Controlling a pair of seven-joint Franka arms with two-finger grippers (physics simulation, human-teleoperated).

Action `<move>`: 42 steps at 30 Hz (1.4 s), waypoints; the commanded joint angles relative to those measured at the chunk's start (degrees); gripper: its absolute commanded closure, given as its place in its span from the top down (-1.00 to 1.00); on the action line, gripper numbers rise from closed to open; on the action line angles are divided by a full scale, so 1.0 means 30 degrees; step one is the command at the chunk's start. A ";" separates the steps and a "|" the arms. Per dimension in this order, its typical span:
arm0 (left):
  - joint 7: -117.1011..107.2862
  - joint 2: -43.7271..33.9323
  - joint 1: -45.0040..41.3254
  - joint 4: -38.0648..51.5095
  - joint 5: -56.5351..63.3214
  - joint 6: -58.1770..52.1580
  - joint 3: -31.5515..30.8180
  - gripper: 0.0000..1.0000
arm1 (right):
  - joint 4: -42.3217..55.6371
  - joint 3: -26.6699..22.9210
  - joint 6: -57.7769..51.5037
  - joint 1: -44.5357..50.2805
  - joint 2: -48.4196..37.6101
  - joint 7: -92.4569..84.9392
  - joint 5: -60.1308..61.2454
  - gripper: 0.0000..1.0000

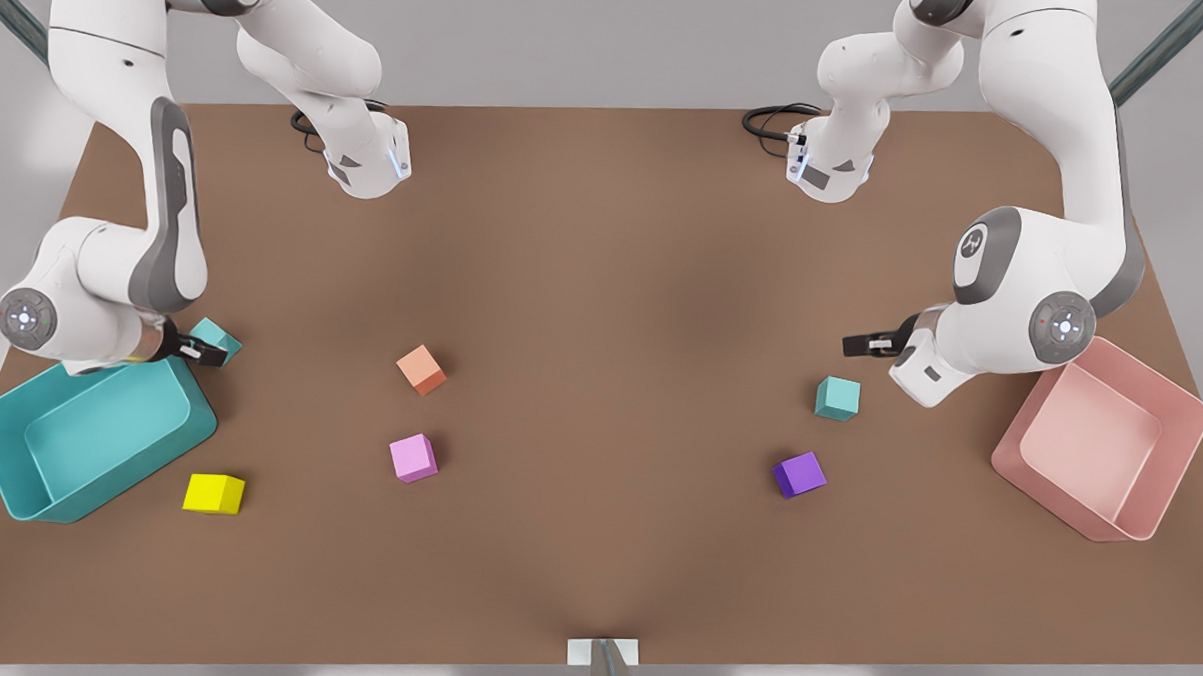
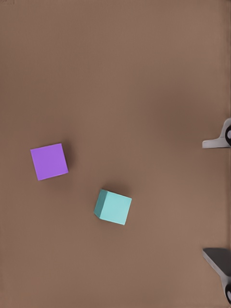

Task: Stack the two blue cubes on top of each other

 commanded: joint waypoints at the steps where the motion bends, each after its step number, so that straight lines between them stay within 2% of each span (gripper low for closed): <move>1: 0.2909 -0.0034 -0.0003 0.0009 0.0016 -0.0278 -0.0012 1.00 | -0.0371 -0.0002 0.3114 -0.0233 -0.0030 0.5813 0.0270 1.00; 5: 0.2939 -0.0005 -0.0003 -0.0021 0.0016 -0.0307 -0.0012 1.00 | -0.1603 -0.0002 0.3057 -0.0731 -0.0675 0.5608 0.0651 1.00; 11: 0.3786 -0.0005 0.0026 -0.0021 -0.0013 -0.0278 -0.0012 1.00 | -0.2481 -0.0002 0.3759 -0.1405 -0.0001 0.5579 0.0856 1.00; 16: 0.7157 -0.0005 0.0055 -0.0021 0.0016 -0.0658 -0.0012 1.00 | -0.3419 -0.0002 0.5223 -0.1816 0.0321 0.3236 0.0856 1.00; 22: 0.7626 -0.0005 -0.0003 0.0009 0.0836 -0.0600 -0.0012 1.00 | -0.3947 -0.0002 0.5664 -0.2079 0.0438 0.1334 0.0826 1.00; 27: 0.6486 -0.0210 -0.0033 0.2293 0.4030 -0.0687 -0.0129 1.00 | -0.3771 -0.0002 0.5928 -0.2665 0.1171 -0.0309 0.0856 1.00; 29: 0.5021 -0.0239 -0.0150 0.3406 0.4059 -0.2855 -0.0538 1.00 | -0.3859 -0.0002 0.5811 -0.2841 0.1200 -0.0515 0.0856 1.00; 32: 0.2704 -0.0239 -0.0150 0.3495 0.5142 -0.3674 -0.1652 1.00 | -0.3859 -0.0002 0.5782 -0.3104 0.1492 -0.1012 0.0885 1.00; 42: 0.2763 -0.0122 0.1081 0.3495 0.4879 -0.3647 -0.1565 1.00 | -0.4123 -0.0002 0.5723 -0.3691 0.1552 -0.1335 0.0914 1.00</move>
